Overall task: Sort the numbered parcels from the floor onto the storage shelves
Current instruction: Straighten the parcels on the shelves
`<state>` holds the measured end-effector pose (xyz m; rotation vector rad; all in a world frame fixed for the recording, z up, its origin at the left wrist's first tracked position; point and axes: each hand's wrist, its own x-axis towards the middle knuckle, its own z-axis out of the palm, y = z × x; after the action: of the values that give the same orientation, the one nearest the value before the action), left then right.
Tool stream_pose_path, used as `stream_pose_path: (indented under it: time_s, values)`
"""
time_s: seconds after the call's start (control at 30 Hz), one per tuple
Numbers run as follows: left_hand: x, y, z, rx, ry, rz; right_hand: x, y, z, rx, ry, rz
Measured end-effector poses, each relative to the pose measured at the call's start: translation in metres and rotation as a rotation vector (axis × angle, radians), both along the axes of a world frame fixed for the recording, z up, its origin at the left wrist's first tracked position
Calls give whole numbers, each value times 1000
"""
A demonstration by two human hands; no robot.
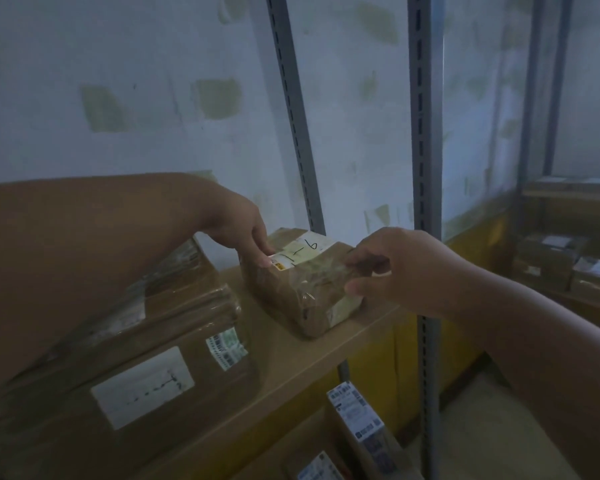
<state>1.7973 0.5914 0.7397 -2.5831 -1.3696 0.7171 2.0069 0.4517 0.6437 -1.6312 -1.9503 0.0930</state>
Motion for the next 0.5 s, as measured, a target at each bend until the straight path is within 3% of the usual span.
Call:
stream_pose_path:
  time_s: [0.2, 0.5]
  values:
    - [0, -7, 3, 23, 21, -26, -2, -6, 1, 20, -29, -46]
    - [0, -52, 25, 104, -165, -59, -11, -32, 13, 216, -23, -52]
